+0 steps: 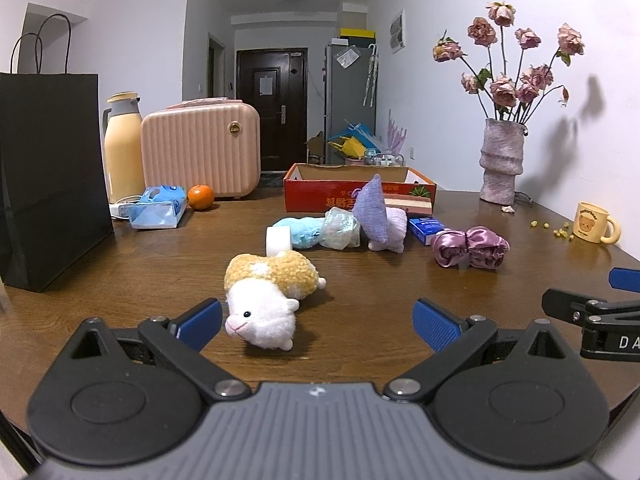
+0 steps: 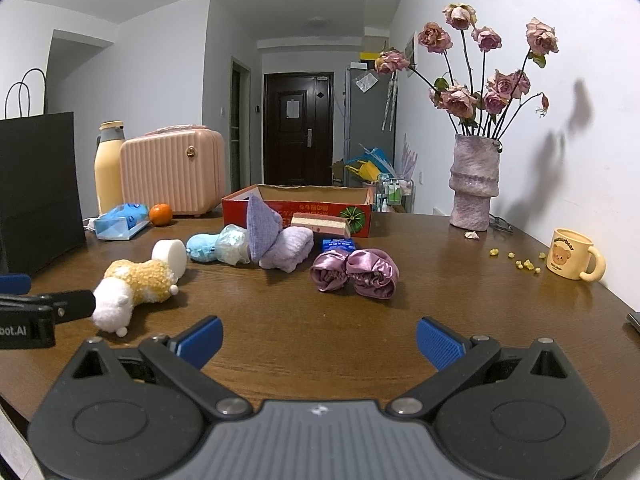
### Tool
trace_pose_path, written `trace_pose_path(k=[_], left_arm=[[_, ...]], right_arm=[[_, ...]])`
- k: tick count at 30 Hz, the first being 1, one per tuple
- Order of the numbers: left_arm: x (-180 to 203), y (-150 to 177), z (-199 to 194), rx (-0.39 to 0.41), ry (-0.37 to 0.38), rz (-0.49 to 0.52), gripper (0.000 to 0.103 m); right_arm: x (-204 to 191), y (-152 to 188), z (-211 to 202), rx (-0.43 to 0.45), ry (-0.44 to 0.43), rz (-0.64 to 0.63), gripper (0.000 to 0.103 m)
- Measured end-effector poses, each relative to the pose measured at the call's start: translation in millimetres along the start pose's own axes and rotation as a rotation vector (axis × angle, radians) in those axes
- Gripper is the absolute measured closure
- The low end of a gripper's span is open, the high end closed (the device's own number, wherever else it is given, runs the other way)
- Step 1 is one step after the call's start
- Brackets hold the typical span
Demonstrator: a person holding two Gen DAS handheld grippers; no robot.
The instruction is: Organize soft objects
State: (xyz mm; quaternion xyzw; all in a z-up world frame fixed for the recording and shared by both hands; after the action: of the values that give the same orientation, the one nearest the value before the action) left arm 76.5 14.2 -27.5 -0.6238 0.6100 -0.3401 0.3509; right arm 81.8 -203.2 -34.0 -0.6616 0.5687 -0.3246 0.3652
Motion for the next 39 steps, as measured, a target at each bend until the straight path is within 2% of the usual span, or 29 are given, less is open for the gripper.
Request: trace_pose_path(k=[24,39], left_arm=[[-24.1,-16.5,66.2,-0.079,-0.050,-0.041,0.000],[-51.9,-20.7,127.3,-0.180,-0.127,-0.062,0.000]], right_arm=[[-5.7,-20.4,69.0,-0.083,-0.015,-0.013,0.000],[-12.5,-31.5,119.7,-0.142,-0.019,-0.018,0.000]])
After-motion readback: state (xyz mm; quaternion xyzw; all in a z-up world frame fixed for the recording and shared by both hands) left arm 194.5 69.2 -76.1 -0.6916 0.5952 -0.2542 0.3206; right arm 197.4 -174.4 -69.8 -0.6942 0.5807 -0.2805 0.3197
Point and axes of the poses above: each gripper's, at about its wrist camera, not at the fingertips, and z roughly the way its jaws point, x to its right, y to its underside, the point moved 7 cm from there along z, roughly the way its jaws point, and after that the axes turned 9 degrees about -x, right-handed, at the moved point
